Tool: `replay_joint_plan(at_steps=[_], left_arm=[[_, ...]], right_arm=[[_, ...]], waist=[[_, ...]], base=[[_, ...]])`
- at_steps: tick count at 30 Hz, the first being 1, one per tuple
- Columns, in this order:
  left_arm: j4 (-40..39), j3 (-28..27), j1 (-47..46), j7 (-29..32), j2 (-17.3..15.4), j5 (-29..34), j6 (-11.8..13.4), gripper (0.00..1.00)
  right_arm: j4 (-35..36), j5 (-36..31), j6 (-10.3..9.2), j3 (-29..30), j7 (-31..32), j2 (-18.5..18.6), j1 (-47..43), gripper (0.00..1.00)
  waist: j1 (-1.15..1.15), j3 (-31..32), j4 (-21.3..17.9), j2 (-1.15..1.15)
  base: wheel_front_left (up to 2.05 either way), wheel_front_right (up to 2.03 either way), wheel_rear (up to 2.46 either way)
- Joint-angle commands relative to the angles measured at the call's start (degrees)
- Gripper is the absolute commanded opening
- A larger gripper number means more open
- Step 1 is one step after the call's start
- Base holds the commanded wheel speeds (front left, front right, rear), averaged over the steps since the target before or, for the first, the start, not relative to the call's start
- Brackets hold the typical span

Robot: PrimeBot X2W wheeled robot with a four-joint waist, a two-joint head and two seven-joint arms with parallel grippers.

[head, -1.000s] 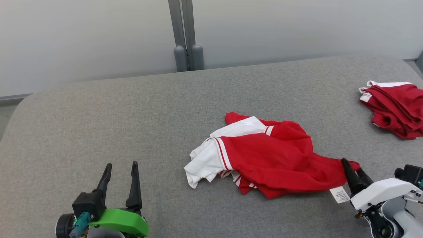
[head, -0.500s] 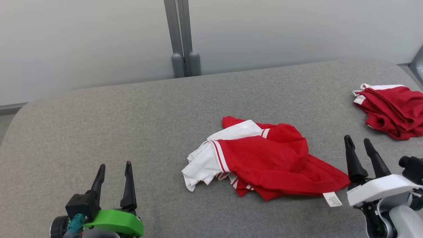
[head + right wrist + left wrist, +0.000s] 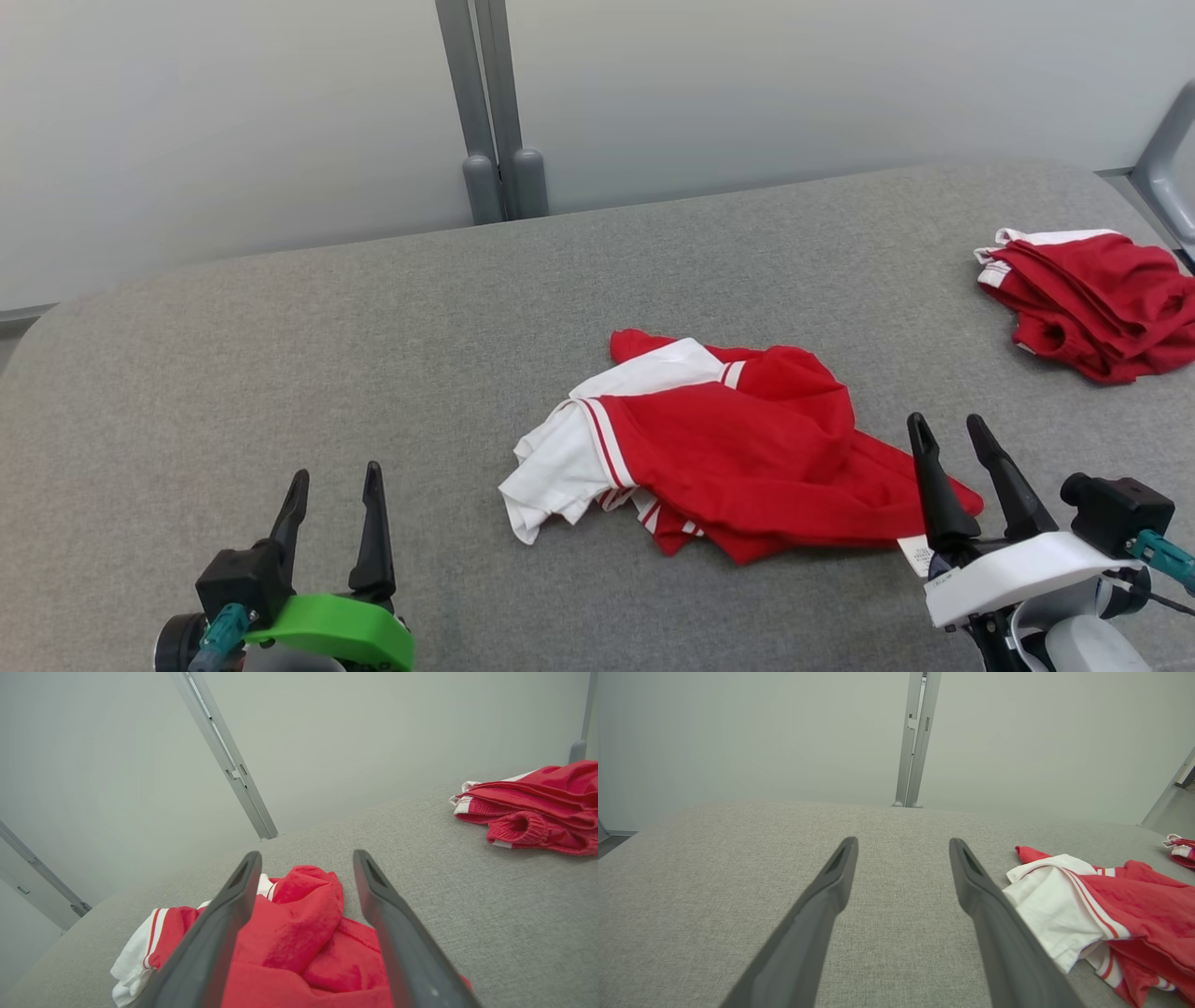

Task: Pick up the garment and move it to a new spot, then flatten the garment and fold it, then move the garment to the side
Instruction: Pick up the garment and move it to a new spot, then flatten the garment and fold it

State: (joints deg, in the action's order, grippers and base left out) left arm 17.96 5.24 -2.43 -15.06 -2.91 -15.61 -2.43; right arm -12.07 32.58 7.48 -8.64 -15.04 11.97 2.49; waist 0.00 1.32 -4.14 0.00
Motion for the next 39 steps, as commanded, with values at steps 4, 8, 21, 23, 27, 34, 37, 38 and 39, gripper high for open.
replay_joint_plan(at_steps=[4,8,21,23,27,34,37,38,39], left_arm=[[0.52,0.22,-0.94,-0.07,-0.18,-1.08,-0.27,1.0],[0.77,2.01,-1.24,3.27,-0.12,-3.48,-1.7,1.0],[-4.15,14.29,1.25,26.73,-0.09,-28.97,-3.5,1.0],[-3.82,14.97,0.74,28.57,-0.09,-32.96,-3.15,1.0],[-0.72,16.14,-1.79,29.84,-0.09,-36.52,-2.72,1.0],[7.33,18.36,-7.25,26.79,-0.1,-36.96,-2.74,1.0],[10.35,18.67,-9.21,24.71,-0.1,-37.21,-3.05,1.0],[11.37,18.8,-9.89,23.88,-0.1,-37.44,-3.17,1.0],[12.01,18.94,-10.36,23.29,-0.1,-37.57,-3.32,1.0]], right_arm=[[0.27,-0.23,0.02,-0.14,-0.17,0.33,-0.01,1.0],[0.51,-0.31,0.02,-0.15,-0.18,0.2,0.15,1.0],[0.5,-0.65,0.02,0.1,-0.18,-0.07,0.93,1.0],[0.47,-0.71,0.02,-0.07,-0.18,-0.18,1.24,1.0],[0.25,-0.85,0.02,-0.52,-0.18,-0.35,1.82,1.0],[-0.07,-0.51,0.02,-0.89,-0.17,-0.76,2.99,1.0],[-0.08,-0.47,0.02,-1.0,-0.17,-0.84,3.29,1.0],[-0.11,-0.46,0.02,-1.07,-0.17,-0.88,3.4,1.0],[-0.12,-0.45,0.02,-1.11,-0.17,-0.88,3.43,1.0]], waist=[[0.0,0.09,0.14,0.0],[0.0,0.07,-0.02,0.0],[0.0,-1.09,-2.24,0.0],[0.0,-1.4,-2.63,0.0],[0.0,-2.32,-3.66,0.0],[0.0,-3.66,-5.54,0.0],[0.0,-3.92,-5.94,0.0],[0.0,-4.0,-6.07,0.0],[0.0,-4.07,-6.16,0.0]], base=[[0.0,0.0,0.0],[0.0,0.0,0.0],[0.0,0.0,0.0],[0.0,0.0,0.0],[0.0,0.0,0.0],[0.0,0.0,0.0],[0.0,0.0,0.0],[0.0,0.0,0.0],[0.0,0.0,0.0]])
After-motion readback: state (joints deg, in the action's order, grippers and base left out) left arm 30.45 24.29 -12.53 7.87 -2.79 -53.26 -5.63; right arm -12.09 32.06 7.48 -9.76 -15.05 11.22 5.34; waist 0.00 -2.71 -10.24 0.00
